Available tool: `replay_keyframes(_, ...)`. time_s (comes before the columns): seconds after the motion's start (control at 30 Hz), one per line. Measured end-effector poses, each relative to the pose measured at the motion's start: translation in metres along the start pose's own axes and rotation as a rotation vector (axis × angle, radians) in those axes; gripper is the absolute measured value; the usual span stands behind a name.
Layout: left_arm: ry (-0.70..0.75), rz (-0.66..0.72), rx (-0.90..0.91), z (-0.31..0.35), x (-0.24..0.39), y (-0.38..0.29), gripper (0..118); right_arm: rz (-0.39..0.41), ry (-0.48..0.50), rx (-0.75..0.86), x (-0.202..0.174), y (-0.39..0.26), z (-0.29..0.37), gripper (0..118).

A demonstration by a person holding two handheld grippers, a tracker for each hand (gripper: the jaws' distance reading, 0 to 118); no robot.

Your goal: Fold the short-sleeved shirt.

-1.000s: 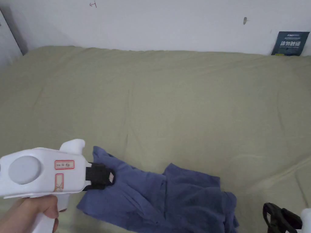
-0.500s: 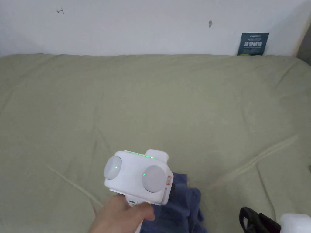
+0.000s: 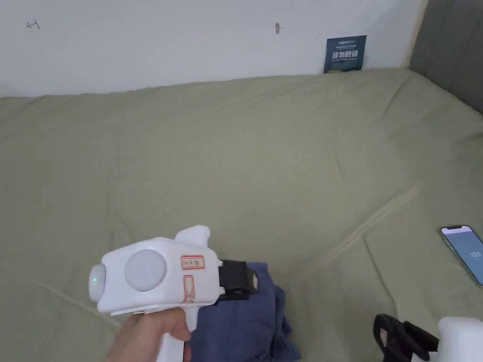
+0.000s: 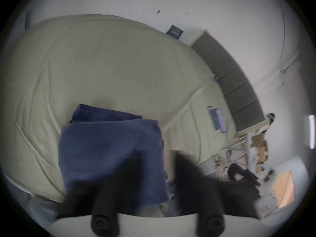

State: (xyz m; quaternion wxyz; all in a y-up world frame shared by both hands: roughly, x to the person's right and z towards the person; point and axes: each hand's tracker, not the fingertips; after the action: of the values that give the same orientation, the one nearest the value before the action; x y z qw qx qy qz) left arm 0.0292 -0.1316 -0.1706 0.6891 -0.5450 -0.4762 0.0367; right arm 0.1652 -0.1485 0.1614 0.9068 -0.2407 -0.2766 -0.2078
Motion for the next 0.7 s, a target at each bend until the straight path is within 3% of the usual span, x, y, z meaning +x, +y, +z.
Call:
replay_keyframes(0.17,0.006,-0.006,-0.047,-0.017,-0.029,-0.013,0,0.008,0.003,-0.021,-0.006,-0.002,-0.005,1)
replay_keyframes(0.4,-0.092,0.048,-0.128,-0.112,-0.055,-0.039,0,0.031,0.002,-0.064,-0.012,-0.005,-0.007,1)
replay_keyframes(0.5,-0.136,0.088,-0.105,-0.108,-0.056,-0.037,0,0.049,0.008,-0.098,-0.013,-0.007,-0.01,1)
replay_keyframes(0.7,-0.111,0.029,-0.064,-0.056,-0.051,-0.021,0,0.105,0.072,-0.151,-0.032,-0.001,-0.034,1)
